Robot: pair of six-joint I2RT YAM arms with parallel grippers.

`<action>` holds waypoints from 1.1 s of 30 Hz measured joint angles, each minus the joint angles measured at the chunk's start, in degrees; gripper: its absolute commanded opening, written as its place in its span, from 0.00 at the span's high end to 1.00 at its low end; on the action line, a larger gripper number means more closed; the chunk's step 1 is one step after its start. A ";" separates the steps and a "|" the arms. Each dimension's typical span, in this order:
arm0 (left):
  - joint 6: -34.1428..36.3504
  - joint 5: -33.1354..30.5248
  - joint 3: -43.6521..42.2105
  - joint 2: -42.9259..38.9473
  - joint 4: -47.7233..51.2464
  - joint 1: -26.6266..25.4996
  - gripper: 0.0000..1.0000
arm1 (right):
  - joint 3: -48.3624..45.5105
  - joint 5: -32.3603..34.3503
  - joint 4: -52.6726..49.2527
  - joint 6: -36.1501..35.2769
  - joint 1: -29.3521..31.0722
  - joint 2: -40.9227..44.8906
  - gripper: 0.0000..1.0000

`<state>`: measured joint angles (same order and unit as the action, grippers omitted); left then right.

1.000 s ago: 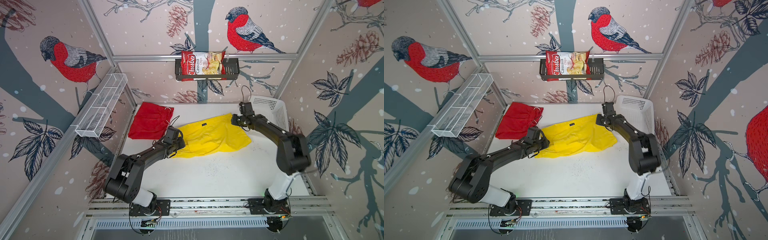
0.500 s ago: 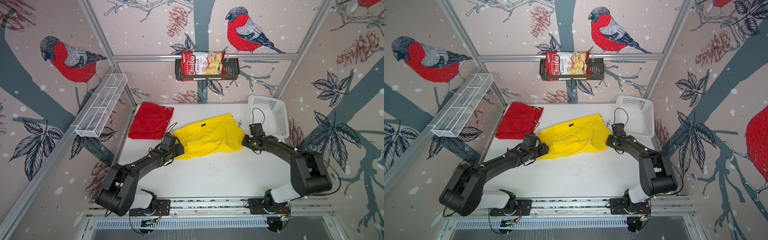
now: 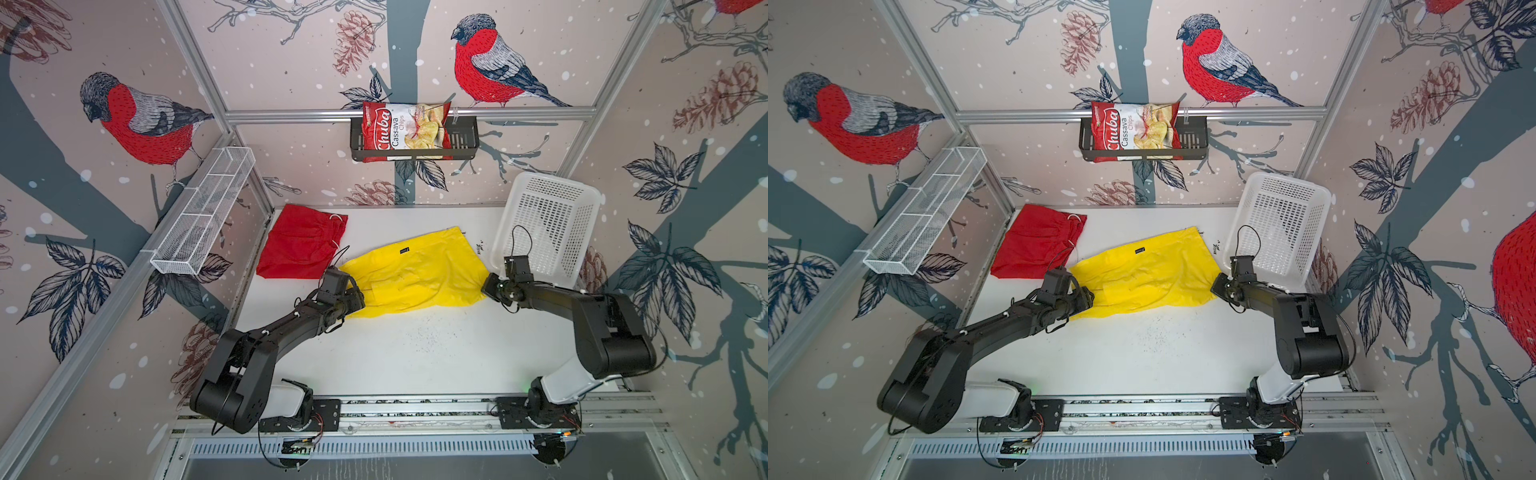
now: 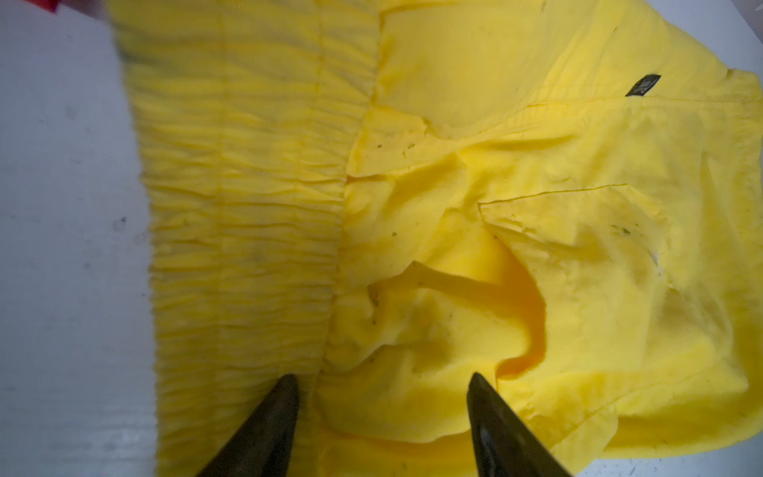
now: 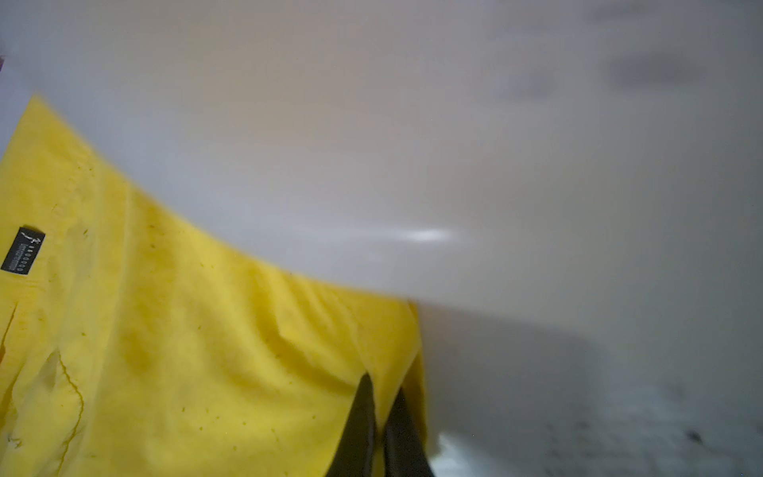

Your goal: Fold and stack the shorts

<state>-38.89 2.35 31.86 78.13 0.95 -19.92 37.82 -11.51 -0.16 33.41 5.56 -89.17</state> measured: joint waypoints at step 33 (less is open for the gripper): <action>-2.73 -1.51 -6.78 -8.61 1.38 -4.46 0.37 | 9.70 11.50 -18.34 -3.26 6.80 17.55 0.51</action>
<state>-41.63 0.84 25.08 69.52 2.33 -24.38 47.53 -0.01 -18.50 30.15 12.36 -71.61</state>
